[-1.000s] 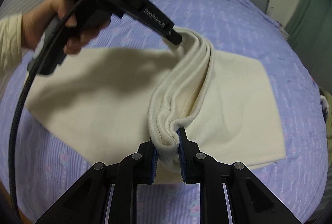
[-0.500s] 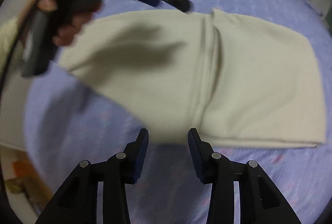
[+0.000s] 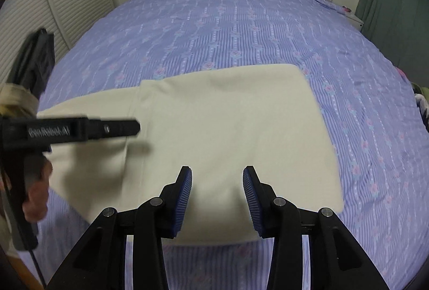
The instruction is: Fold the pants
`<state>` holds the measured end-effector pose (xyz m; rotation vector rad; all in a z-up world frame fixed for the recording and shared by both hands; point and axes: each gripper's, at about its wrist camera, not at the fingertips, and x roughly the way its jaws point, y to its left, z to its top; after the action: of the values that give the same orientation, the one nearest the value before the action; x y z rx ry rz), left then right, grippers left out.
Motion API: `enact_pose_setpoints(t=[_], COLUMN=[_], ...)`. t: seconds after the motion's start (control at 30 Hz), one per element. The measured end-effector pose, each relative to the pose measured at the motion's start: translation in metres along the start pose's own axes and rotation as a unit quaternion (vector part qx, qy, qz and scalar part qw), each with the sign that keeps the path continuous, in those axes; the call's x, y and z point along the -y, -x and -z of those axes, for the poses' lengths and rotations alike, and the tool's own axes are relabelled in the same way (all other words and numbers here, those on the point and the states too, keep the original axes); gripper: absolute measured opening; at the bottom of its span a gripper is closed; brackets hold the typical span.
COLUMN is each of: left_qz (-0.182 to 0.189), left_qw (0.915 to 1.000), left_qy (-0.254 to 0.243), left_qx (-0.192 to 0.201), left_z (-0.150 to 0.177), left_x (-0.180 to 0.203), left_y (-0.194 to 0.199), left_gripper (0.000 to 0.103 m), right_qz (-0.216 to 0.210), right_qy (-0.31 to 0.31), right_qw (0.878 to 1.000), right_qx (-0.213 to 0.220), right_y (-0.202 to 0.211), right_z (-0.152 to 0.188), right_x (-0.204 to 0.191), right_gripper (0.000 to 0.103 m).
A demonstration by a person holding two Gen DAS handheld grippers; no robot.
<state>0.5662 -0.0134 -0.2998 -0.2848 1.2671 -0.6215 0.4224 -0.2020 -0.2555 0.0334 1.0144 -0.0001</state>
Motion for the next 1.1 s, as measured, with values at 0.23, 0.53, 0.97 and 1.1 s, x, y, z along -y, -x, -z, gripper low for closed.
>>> enact_pose_setpoints(t=[0.23, 0.53, 0.97, 1.1], left_qz=[0.017, 0.020, -0.073, -0.085], left_qw=[0.9980, 0.9971, 0.9951, 0.9952], left_qy=[0.047, 0.073, 0.059, 0.049], left_qx=[-0.039, -0.010, 0.032, -0.005], left_z=[0.004, 0.016, -0.020, -0.035], left_x=[-0.011, -0.016, -0.035, -0.041], left_y=[-0.025, 0.005, 0.021, -0.019], left_gripper=[0.017, 0.007, 0.062, 0.059], right_qz=[-0.016, -0.058, -0.100, -0.114], right_qy=[-0.012, -0.002, -0.007, -0.023], right_qw=[1.000, 0.998, 0.993, 0.990], right_qx=[-0.004, -0.004, -0.069, -0.084], right_y=[-0.021, -0.017, -0.042, -0.048], right_z=[-0.010, -0.004, 0.027, 0.027], right_x=[-0.004, -0.019, -0.043, -0.051], right_gripper=[0.041, 0.041, 0.041, 0.041])
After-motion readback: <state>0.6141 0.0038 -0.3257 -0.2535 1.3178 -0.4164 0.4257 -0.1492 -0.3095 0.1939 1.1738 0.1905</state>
